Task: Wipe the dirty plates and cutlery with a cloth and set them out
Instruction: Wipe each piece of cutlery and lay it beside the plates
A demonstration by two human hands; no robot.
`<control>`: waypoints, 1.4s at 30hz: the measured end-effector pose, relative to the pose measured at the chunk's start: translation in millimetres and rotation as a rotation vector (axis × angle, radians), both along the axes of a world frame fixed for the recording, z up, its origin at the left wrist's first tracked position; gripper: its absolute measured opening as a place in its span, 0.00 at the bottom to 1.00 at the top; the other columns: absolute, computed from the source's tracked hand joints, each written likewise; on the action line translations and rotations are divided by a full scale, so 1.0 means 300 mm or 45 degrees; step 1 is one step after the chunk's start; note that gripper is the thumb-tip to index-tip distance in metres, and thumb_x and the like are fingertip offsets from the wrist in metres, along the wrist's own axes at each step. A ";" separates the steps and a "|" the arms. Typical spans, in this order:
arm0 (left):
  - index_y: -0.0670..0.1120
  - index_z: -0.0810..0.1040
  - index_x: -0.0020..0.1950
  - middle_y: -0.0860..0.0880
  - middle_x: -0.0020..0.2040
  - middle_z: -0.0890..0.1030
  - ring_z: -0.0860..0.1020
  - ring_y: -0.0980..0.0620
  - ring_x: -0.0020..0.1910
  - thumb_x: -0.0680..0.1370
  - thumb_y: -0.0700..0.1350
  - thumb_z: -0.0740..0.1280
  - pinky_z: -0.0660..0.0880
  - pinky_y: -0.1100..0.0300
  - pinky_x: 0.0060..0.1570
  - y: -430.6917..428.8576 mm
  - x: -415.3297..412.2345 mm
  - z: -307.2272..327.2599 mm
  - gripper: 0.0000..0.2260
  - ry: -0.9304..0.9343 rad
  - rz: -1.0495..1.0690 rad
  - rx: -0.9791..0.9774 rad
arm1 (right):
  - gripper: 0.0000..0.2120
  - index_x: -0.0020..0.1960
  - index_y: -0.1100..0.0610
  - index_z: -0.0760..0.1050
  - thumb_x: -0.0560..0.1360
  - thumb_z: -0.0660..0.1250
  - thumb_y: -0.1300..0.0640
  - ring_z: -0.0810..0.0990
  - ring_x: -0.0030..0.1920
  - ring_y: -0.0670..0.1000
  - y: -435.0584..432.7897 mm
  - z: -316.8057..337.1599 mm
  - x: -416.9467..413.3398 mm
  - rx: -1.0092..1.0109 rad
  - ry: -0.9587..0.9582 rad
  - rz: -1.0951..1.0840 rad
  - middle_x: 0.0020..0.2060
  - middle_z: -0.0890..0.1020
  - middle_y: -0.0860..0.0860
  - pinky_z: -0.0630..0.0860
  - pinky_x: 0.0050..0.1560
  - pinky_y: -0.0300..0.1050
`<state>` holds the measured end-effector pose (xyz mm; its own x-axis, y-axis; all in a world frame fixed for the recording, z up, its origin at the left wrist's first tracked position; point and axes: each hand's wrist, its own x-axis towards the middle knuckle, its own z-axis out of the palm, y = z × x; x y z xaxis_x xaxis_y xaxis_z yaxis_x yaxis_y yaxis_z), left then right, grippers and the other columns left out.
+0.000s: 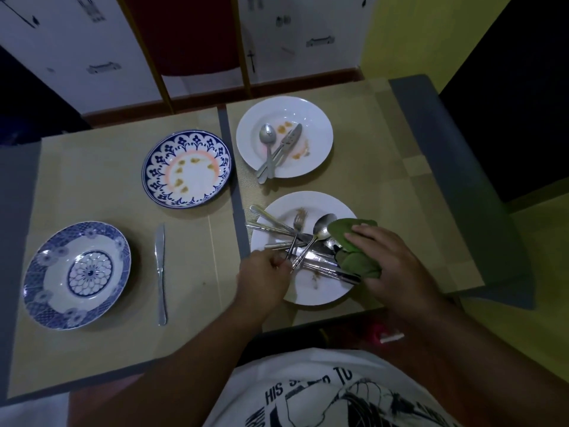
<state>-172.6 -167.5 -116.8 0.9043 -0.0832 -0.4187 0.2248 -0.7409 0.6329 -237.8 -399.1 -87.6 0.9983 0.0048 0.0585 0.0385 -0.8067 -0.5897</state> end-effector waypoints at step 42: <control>0.39 0.81 0.51 0.43 0.44 0.87 0.74 0.56 0.32 0.83 0.38 0.60 0.68 0.65 0.33 0.184 0.044 0.113 0.10 1.135 0.644 -1.005 | 0.37 0.68 0.58 0.75 0.60 0.79 0.67 0.72 0.67 0.53 0.207 0.027 0.177 -0.183 -0.034 0.272 0.66 0.76 0.52 0.67 0.68 0.44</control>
<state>-159.5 -112.4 -83.0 0.3437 -0.3153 -0.8846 0.9370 0.0530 0.3452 -184.6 -336.9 -79.4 0.9718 0.2256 0.0681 0.2309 -0.8539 -0.4664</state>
